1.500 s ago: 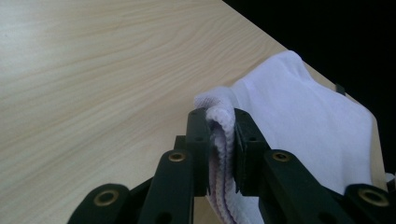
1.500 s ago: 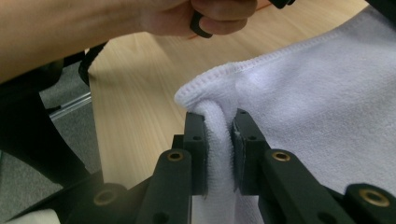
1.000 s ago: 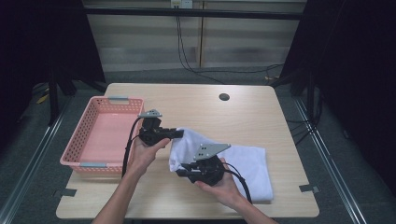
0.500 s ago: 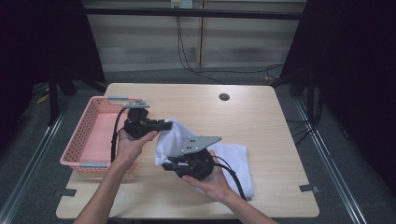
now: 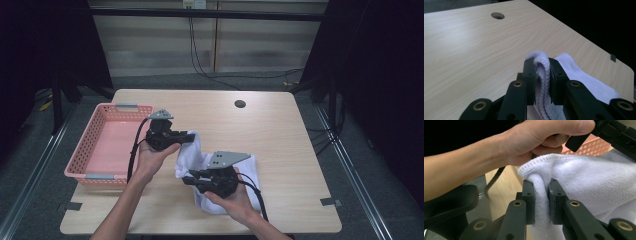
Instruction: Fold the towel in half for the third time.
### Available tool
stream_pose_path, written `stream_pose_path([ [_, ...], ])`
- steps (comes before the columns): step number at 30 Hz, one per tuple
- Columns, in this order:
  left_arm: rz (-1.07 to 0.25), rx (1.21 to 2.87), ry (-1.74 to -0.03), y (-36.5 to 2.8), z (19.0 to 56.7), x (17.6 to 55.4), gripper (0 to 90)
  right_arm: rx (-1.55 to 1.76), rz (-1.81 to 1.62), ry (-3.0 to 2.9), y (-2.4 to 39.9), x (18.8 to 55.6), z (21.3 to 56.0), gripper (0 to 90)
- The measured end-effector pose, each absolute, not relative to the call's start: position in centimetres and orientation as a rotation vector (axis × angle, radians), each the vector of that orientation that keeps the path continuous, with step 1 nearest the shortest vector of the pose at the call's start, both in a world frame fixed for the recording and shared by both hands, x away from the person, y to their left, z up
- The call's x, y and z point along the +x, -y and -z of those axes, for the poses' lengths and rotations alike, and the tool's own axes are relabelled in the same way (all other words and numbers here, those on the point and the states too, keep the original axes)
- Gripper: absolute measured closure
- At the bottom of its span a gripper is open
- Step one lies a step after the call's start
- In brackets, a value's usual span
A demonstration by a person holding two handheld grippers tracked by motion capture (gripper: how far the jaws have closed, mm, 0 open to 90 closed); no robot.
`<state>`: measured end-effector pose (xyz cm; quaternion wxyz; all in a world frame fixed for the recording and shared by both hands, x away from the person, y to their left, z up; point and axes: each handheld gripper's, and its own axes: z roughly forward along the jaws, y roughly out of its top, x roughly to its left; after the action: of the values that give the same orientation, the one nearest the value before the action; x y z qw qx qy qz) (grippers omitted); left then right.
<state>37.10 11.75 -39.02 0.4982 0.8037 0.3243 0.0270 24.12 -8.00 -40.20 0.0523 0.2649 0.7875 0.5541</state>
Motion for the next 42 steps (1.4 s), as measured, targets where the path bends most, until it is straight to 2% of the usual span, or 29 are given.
stream_pose_path([
  [8, -0.021, 1.989, -0.765, -7.1, 41.0, 37.6, 77.7, 0.925, -1.676, -2.368, 11.6, 23.8, 42.2, 77.4],
  [16, 0.007, 1.999, -0.719, -3.5, 41.0, 37.7, 77.2, 0.989, -1.647, -2.313, 15.4, 22.5, 42.1, 76.8],
  [24, 0.073, 2.021, -0.744, -0.8, 44.9, 37.5, 76.4, 1.103, -1.547, -2.358, 18.6, 21.2, 45.4, 73.6],
  [31, 0.101, 2.028, -0.755, 1.4, 46.9, 38.1, 71.8, 1.172, -1.407, -2.390, 21.4, 20.6, 47.3, 70.9],
  [33, 0.116, 2.029, -0.750, 1.9, 47.1, 38.2, 69.6, 1.193, -1.390, -2.393, 22.1, 20.5, 47.6, 65.9],
  [35, 0.119, 2.033, -0.739, 2.2, 47.0, 38.2, 64.8, 1.222, -1.400, -2.392, 22.7, 20.4, 47.8, 53.1],
  [38, 0.134, 2.014, -0.728, 1.9, 46.4, 38.1, 53.6, 1.253, -1.399, -2.361, 23.4, 20.4, 47.7, 39.9],
  [42, 0.116, 1.993, -0.721, 0.9, 45.3, 37.9, 42.7, 1.257, -1.400, -2.315, 24.0, 21.0, 46.9, 31.7],
])
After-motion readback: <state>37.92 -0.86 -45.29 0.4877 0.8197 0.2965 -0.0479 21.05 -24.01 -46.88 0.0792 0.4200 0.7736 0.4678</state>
